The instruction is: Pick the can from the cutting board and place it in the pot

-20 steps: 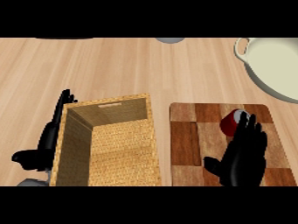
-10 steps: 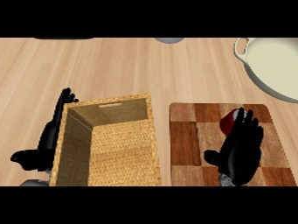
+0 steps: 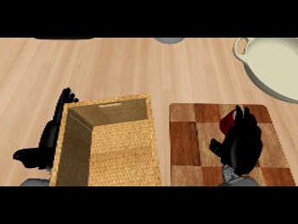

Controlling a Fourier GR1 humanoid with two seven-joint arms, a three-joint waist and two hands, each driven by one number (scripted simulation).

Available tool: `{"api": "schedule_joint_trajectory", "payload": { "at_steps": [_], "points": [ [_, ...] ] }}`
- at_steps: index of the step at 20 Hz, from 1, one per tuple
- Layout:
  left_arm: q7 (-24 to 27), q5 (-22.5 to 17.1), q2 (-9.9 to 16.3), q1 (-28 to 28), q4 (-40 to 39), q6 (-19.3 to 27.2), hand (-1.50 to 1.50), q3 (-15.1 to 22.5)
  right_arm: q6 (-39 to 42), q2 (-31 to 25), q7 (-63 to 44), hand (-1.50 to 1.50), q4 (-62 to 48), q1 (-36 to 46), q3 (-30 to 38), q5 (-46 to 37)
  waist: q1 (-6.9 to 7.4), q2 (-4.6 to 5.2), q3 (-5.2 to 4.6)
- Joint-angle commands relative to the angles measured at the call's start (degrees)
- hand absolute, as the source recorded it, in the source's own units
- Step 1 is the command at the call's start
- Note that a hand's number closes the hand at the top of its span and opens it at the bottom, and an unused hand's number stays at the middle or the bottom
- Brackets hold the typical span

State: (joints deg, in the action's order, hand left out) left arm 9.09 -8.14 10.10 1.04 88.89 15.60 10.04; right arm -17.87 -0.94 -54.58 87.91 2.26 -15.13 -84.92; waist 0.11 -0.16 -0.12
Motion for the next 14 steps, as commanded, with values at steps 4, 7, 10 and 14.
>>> {"api": "schedule_joint_trajectory", "payload": {
  "at_steps": [4,7,10,14],
  "points": [
    [-3.5,1.7,-0.3,-1.0,4.8,0.0,0.00,-0.5,-4.6,-2.0,0.8,1.50,-1.2,-0.7,-0.1,-8.1,-0.08,0.09,0.12],
    [-3.0,2.7,-1.9,-2.8,4.2,-0.5,0.00,-0.2,-4.8,-0.3,0.9,1.50,-4.3,3.3,1.6,-9.2,0.00,0.12,0.12],
    [1.2,3.2,-3.4,-1.8,0.1,-1.8,0.00,-0.3,-7.1,0.1,1.6,1.50,-4.5,0.2,0.7,-10.6,-0.11,0.13,0.11],
    [-2.0,2.5,-2.3,1.6,2.2,-2.3,0.00,0.3,6.5,0.8,4.3,1.50,-17.1,21.5,11.8,3.8,3.95,1.62,0.26]
  ]
}}
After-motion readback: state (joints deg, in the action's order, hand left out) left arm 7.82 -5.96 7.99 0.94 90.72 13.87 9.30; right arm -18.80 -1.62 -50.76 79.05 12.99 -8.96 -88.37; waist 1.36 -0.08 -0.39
